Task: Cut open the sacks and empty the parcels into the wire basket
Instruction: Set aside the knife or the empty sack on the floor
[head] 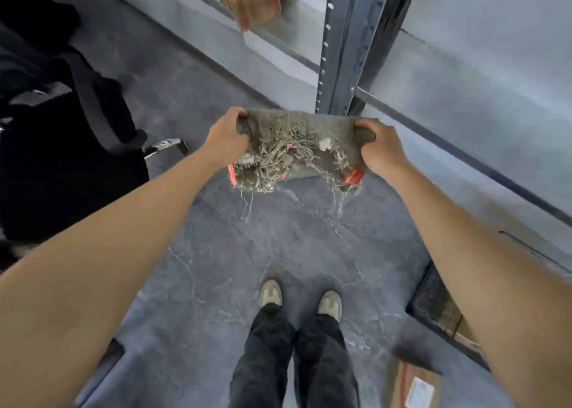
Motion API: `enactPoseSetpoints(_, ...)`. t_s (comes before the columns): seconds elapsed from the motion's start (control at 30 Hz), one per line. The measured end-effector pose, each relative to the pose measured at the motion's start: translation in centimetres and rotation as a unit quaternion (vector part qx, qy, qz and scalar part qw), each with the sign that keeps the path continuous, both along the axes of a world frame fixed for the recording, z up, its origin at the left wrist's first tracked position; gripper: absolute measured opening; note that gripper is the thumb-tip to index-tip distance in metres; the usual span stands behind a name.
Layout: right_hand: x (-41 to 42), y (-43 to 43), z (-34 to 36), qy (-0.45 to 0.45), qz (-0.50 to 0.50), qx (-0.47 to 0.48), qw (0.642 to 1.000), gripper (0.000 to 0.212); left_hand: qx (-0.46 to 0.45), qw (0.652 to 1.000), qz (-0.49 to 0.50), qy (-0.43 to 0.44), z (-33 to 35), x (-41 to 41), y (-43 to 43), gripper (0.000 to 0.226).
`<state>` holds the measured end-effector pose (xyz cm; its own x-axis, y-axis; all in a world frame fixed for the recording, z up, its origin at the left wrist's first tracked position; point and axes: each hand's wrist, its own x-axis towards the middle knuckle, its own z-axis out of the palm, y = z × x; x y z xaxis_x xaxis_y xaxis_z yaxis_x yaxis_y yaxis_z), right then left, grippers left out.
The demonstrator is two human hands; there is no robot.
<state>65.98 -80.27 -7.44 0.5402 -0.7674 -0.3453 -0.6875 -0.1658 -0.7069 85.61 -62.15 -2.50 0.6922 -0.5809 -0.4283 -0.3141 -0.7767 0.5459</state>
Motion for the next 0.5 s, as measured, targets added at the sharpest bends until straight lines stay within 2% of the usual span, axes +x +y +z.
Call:
enactPoseSetpoints(0.13,0.1,0.2,-9.3,0.026,-0.036,0.038,0.998,0.059,0.045,0.999,-0.019,0.008,-9.5,0.9,-0.9,0.052)
enactPoseSetpoints(0.27,0.4,0.3,-19.3,0.046,-0.047,0.079,0.995,0.055,0.084,0.995,-0.005,0.051,-20.3,1.0,-0.2,0.053)
enactPoseSetpoints(0.5,0.5,0.5,-38.3,0.079,-0.008,0.065,0.995,0.056,0.127,0.984,0.045,0.115,-38.0,0.6,1.1,0.057)
